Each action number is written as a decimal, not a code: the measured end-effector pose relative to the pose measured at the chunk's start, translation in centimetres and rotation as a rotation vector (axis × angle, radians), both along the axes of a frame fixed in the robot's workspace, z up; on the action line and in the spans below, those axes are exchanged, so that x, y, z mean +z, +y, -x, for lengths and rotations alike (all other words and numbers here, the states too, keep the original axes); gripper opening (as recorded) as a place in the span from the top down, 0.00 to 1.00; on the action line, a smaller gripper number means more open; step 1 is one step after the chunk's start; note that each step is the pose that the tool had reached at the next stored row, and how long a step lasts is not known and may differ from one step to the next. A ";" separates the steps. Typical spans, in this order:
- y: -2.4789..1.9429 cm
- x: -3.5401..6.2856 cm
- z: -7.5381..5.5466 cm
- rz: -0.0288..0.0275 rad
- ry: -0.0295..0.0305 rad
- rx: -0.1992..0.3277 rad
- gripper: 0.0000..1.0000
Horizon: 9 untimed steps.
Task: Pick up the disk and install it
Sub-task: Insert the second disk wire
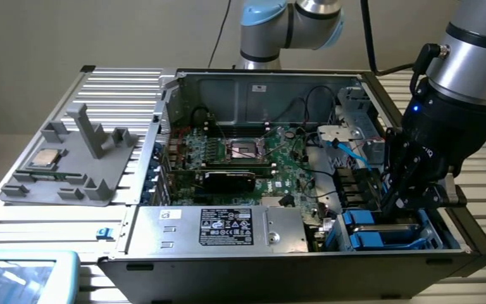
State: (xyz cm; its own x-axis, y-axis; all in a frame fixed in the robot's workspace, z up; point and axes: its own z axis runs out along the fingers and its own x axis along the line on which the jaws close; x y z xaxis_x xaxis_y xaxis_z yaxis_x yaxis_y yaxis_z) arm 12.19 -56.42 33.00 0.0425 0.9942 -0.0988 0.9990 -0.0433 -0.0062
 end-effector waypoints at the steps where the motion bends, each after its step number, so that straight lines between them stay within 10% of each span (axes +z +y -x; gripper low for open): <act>1: 0.01 -0.02 0.0 -0.0007 -0.0001 0.000 0.83; 9: 0.00 0.85 0.0 0.0001 0.0000 -0.001 0.53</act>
State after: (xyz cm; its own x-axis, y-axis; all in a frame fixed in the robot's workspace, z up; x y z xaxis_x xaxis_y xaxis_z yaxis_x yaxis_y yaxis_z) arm 12.19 -56.42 33.85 0.0438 0.9941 -0.0989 0.9990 -0.0446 -0.0062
